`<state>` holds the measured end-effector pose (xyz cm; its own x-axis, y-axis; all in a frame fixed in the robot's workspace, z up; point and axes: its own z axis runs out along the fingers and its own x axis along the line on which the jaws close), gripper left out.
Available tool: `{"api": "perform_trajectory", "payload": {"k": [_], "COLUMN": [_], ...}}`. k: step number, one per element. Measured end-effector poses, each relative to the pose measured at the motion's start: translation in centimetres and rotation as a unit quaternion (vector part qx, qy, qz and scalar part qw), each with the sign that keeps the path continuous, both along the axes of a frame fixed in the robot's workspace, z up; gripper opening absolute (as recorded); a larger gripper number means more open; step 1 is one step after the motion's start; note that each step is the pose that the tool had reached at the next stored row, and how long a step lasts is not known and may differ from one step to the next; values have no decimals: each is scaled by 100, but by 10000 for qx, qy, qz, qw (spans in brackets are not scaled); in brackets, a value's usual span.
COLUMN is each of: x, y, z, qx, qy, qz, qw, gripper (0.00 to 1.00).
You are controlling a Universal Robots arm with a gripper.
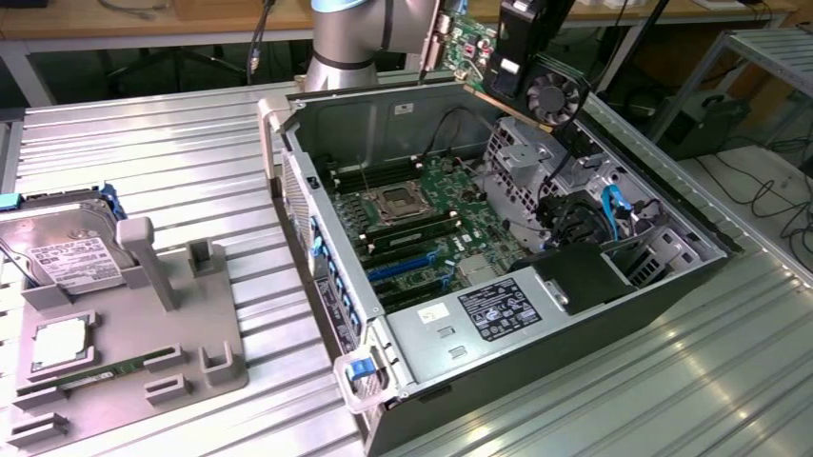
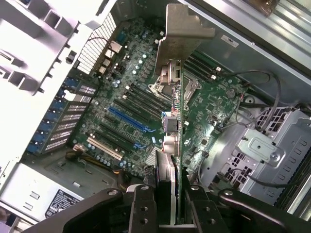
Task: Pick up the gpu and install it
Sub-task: 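Insert the gpu into the slot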
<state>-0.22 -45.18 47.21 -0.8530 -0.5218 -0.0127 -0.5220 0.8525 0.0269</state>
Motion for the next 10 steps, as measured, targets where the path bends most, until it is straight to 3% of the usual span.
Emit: {"api": "perform_trajectory", "payload": {"k": [10], "x": [0], "y": [0], "z": [0], "qx": [0], "qy": [0], "qz": [238], "qw": [9997], "gripper": [28]}}
